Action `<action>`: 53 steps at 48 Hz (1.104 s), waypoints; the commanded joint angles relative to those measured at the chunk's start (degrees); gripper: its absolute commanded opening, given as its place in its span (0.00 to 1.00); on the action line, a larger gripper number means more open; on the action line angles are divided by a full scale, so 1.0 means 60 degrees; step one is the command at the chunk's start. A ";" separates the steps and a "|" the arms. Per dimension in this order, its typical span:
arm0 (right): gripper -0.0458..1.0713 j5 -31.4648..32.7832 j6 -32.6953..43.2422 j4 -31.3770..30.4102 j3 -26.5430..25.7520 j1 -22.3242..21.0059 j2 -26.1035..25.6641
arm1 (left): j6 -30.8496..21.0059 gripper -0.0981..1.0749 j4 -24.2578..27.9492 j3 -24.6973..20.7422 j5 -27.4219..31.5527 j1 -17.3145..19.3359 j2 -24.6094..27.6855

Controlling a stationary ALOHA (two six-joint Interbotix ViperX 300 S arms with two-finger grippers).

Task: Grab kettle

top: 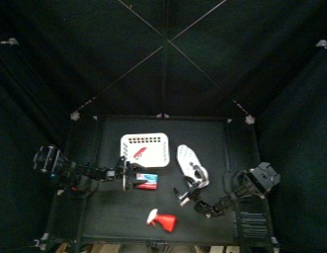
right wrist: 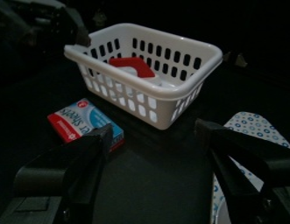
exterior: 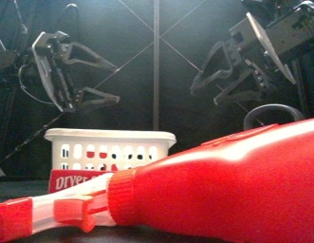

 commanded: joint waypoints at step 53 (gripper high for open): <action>0.97 -0.1099 -0.4028 0.5640 0.1465 -0.0703 -0.5127 | 0.0015 0.97 -0.0015 -0.0308 -0.0044 -0.0015 0.0410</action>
